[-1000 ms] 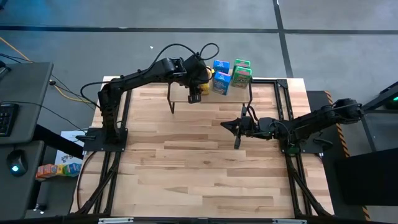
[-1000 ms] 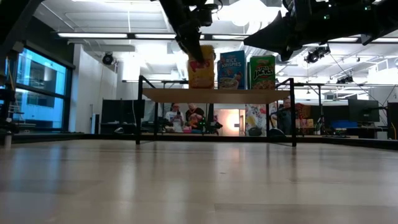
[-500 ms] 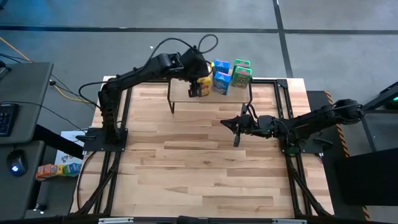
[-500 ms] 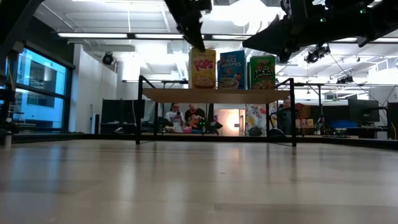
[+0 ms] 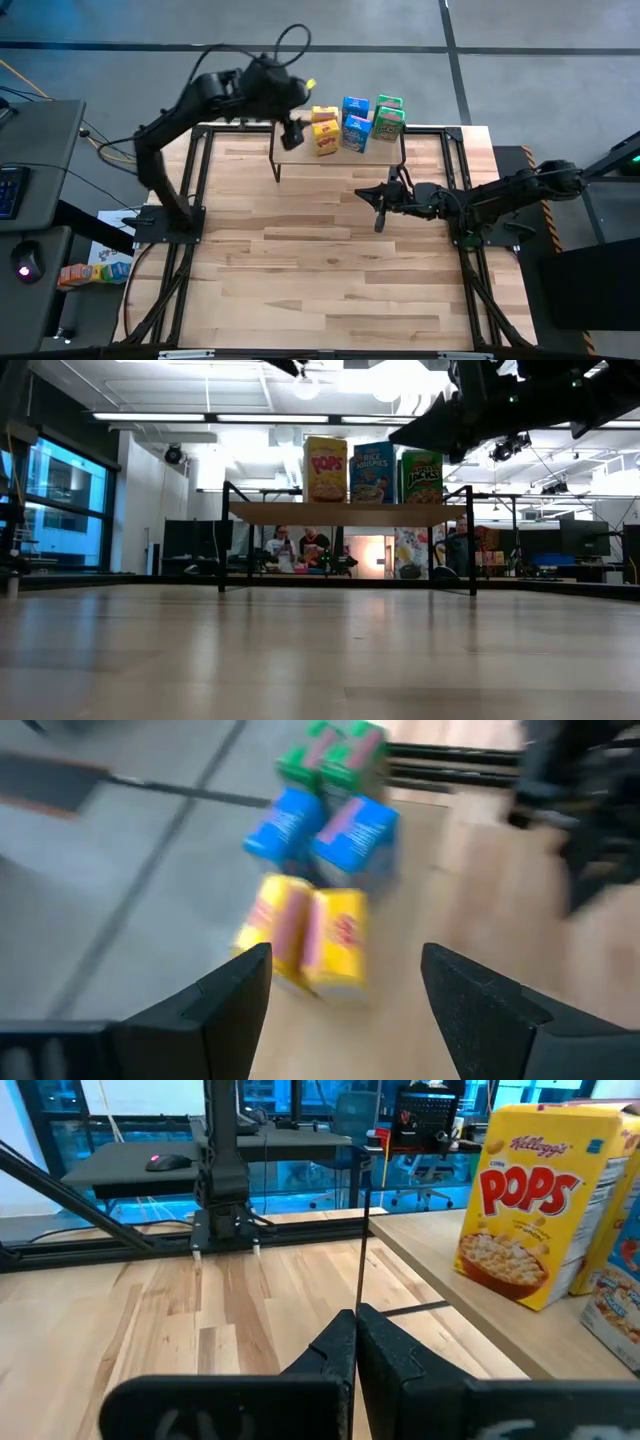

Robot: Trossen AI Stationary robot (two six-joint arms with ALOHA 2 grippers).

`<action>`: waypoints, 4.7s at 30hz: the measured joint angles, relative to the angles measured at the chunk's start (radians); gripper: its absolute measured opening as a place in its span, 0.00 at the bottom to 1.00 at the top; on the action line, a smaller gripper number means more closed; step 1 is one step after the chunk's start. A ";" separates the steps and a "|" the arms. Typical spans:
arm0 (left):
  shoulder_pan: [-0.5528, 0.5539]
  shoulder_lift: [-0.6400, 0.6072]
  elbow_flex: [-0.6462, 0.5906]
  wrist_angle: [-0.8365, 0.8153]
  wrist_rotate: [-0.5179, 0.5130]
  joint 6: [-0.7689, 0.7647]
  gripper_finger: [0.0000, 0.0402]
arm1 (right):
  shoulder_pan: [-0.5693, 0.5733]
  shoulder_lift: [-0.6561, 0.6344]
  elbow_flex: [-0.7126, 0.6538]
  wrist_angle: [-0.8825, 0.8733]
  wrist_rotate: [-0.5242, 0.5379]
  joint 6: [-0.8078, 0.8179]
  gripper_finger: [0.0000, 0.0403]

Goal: Stack cereal on shelf
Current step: Return to Home Position

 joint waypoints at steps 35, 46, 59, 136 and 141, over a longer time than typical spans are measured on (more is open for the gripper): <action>-0.624 -1.416 -1.945 1.246 -0.104 -0.141 0.00 | -0.006 0.000 0.000 -0.013 -0.021 0.045 0.00; -0.592 -1.619 -2.159 1.313 0.003 -0.171 0.00 | -0.006 0.000 0.000 -0.013 -0.021 0.022 0.00; -0.381 -1.618 -2.229 1.335 0.212 -0.241 0.00 | -0.005 -0.180 0.000 -0.331 -0.127 0.048 0.00; -0.377 -1.736 -2.228 1.251 0.132 -0.276 0.00 | -0.002 -1.065 -0.408 -0.673 -0.324 0.025 0.00; -0.378 -1.736 -2.228 1.251 0.132 -0.276 0.00 | -0.002 -1.065 -0.408 -0.673 -0.324 0.025 0.00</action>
